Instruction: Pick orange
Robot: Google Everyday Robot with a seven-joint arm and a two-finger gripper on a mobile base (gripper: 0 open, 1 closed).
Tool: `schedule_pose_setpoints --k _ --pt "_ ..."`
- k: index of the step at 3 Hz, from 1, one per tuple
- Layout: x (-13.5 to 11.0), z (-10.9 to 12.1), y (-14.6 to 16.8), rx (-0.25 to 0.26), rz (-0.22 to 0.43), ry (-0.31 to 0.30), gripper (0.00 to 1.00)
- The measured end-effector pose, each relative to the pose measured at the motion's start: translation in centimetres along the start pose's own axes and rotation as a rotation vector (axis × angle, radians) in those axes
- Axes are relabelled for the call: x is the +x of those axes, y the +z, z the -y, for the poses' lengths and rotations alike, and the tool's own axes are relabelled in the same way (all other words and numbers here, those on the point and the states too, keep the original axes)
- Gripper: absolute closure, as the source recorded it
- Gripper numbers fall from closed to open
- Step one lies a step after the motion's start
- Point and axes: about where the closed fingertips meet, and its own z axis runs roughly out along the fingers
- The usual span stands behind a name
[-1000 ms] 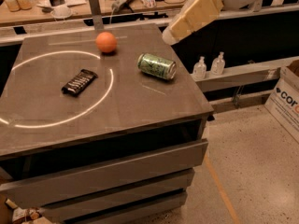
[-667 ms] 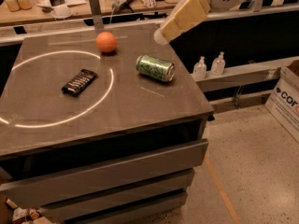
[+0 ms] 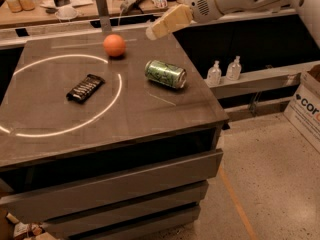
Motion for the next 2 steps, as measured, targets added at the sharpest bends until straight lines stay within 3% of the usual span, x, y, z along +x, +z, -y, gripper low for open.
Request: schedule_pose_setpoints --k 1,2 --pt "1.3 2.9 5.6 -0.037 0.002 -0.009 0.00" --pt "1.6 4.5 11.3 -0.088 -0.013 -0.055 0.00"
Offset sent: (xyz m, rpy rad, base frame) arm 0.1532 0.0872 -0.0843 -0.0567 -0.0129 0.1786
